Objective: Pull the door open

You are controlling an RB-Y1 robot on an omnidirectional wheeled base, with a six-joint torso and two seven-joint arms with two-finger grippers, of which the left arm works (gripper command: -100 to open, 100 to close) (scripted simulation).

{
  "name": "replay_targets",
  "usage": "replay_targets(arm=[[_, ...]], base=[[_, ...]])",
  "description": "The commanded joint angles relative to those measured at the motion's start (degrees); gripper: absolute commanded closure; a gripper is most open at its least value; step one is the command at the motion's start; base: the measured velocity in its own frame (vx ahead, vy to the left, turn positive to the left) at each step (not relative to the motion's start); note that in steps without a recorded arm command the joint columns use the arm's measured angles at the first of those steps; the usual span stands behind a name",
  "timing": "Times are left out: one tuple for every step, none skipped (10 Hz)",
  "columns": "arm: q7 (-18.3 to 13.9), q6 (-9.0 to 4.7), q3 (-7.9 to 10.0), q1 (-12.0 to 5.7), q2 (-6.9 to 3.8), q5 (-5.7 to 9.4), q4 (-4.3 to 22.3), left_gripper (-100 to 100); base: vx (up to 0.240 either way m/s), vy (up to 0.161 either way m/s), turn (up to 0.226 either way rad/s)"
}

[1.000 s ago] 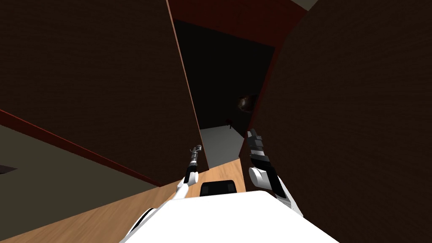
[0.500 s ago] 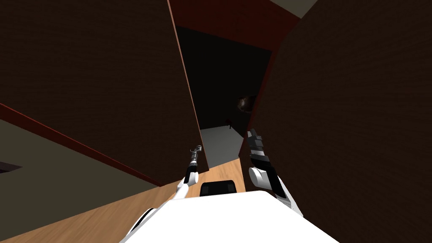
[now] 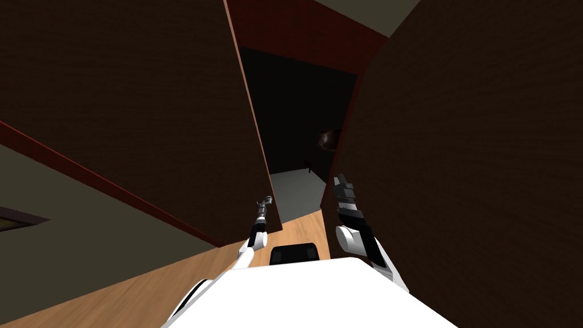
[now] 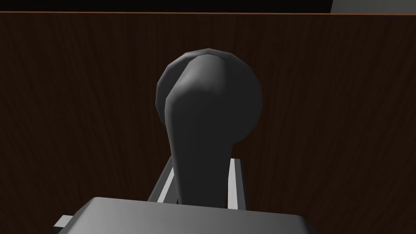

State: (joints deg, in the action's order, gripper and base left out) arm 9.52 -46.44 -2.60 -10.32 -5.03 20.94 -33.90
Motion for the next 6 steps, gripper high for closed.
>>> replay_targets(arm=[[-0.04,0.47,0.17,0.56,-0.93,0.18,-0.12,100],[-0.16,0.58,0.12,0.59,-1.31,0.22,-0.02,100],[-0.34,0.70,0.05,0.63,-1.78,0.26,0.10,100],[-0.34,0.70,0.05,0.63,-1.78,0.26,0.10,100],[-0.34,0.70,0.05,0.63,-1.78,0.26,0.10,100],[-0.70,0.96,-0.11,0.71,-2.75,0.36,0.35,100]], base=[[-0.150,-0.021,0.002],[-0.225,-0.020,-0.023],[-0.200,0.012,-0.021],[-0.117,0.013,-0.002],[-0.048,0.001,0.007],[-0.129,0.000,-0.010]])
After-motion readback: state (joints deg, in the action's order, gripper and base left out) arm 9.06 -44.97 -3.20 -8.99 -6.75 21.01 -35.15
